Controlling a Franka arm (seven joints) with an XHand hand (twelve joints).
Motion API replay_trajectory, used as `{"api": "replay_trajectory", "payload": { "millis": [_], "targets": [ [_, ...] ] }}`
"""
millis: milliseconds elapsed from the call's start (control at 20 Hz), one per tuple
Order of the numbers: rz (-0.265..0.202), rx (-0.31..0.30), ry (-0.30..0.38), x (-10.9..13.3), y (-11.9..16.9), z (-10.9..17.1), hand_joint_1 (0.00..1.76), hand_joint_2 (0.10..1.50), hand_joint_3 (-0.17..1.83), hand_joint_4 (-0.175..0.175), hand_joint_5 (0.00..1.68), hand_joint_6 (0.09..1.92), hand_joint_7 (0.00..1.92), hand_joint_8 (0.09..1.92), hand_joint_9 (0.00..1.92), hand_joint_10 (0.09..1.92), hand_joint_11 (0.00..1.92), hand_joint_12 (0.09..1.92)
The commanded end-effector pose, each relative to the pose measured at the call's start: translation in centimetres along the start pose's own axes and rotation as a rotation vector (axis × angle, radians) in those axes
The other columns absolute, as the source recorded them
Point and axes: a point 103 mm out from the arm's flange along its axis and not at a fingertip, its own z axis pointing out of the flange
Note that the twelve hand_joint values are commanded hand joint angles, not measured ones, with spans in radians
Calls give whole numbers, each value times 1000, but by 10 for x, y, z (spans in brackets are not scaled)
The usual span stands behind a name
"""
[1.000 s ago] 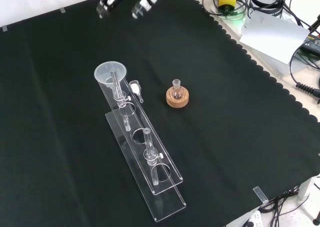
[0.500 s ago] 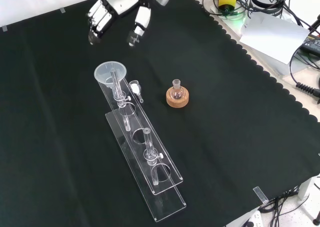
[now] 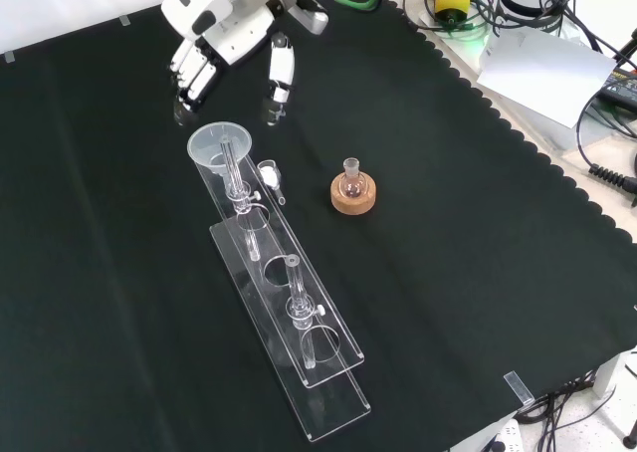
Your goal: Pick up the funnel from the transparent funnel stand.
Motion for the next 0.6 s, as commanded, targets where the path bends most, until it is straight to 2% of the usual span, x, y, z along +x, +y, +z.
{"api": "replay_trajectory", "payload": {
  "millis": [50,200,350,600],
  "targets": [
    [-13,102,-41,13,6,-2,517,792,215,-44,184,87,94,720,352,755,427,1347],
    [-10,158,-59,16,8,-4,529,756,236,-43,130,87,25,728,307,803,493,1351],
    [-11,172,-81,20,9,-5,551,726,252,-42,97,87,2,672,280,835,549,1350],
    [-23,222,-112,19,14,-4,584,684,294,-38,23,87,0,402,115,912,548,1361]
  ]
}}
